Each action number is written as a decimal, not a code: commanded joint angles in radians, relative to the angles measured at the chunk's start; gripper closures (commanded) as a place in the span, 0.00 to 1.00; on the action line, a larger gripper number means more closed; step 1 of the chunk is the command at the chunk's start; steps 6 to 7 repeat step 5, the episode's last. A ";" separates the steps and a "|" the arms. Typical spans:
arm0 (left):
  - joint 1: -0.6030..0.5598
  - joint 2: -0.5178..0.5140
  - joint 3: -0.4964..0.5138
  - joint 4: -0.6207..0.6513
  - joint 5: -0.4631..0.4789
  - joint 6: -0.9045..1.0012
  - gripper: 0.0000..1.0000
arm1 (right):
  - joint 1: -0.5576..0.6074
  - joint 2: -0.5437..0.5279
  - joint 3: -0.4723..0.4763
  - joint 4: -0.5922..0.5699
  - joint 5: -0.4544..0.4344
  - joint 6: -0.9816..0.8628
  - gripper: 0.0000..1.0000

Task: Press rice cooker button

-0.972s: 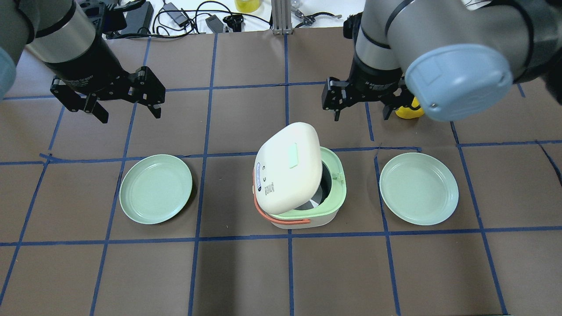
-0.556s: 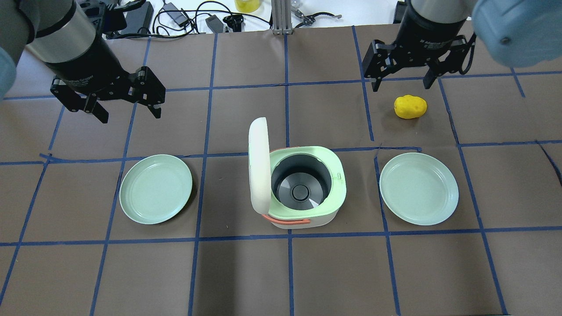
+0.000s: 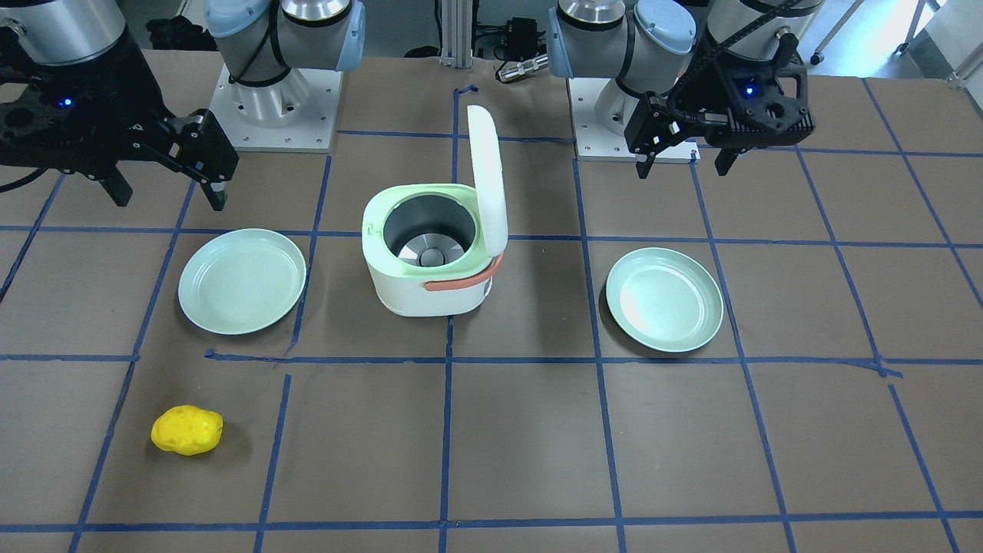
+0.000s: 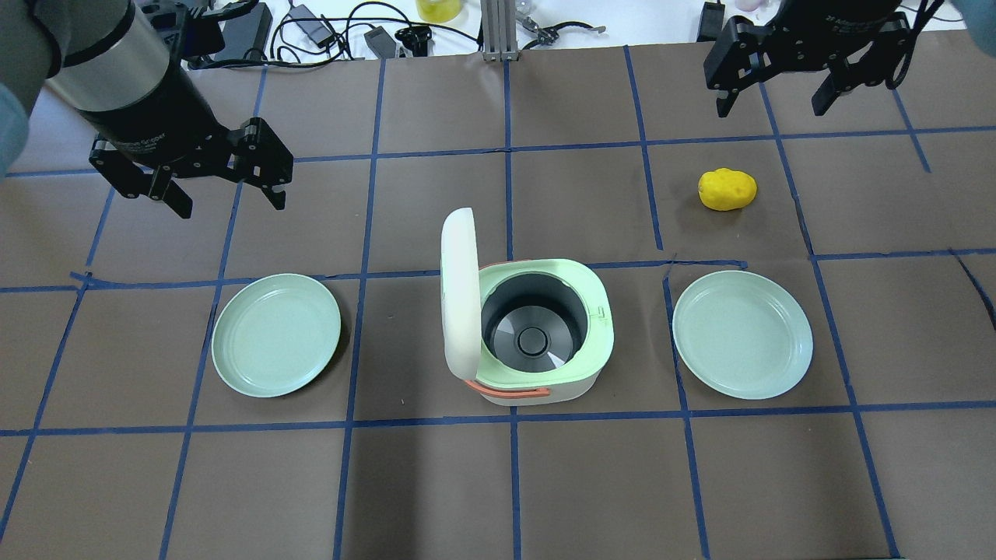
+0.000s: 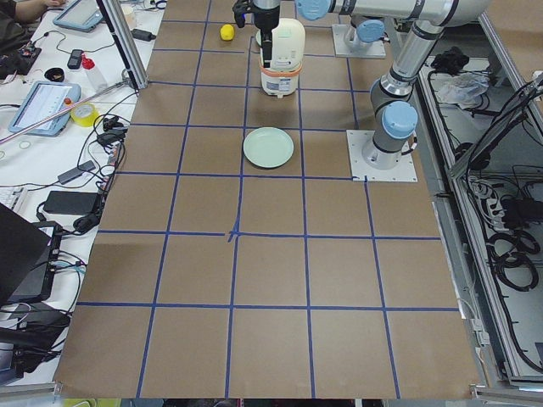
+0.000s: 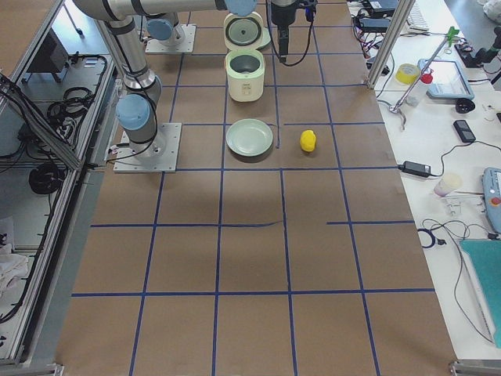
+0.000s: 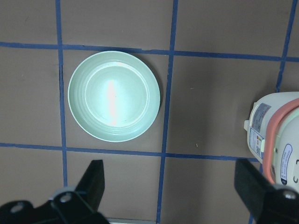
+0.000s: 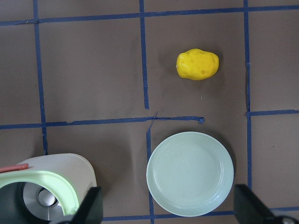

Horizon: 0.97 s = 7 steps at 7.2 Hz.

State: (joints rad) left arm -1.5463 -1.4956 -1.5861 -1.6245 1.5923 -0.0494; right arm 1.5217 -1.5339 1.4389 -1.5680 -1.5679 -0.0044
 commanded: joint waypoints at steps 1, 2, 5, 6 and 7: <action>0.000 0.000 0.000 0.000 0.000 0.000 0.00 | -0.003 0.000 0.006 -0.020 -0.010 0.003 0.00; 0.000 0.000 0.000 0.000 0.000 0.000 0.00 | 0.000 0.000 0.006 -0.020 -0.011 0.003 0.00; 0.000 0.000 0.000 0.000 0.000 0.000 0.00 | -0.002 0.000 0.008 -0.014 -0.009 0.001 0.00; 0.000 0.000 0.000 0.000 0.000 0.000 0.00 | -0.002 0.000 0.008 -0.014 -0.009 0.001 0.00; 0.000 0.000 0.000 0.000 0.000 0.000 0.00 | -0.002 0.000 0.008 -0.014 -0.009 0.001 0.00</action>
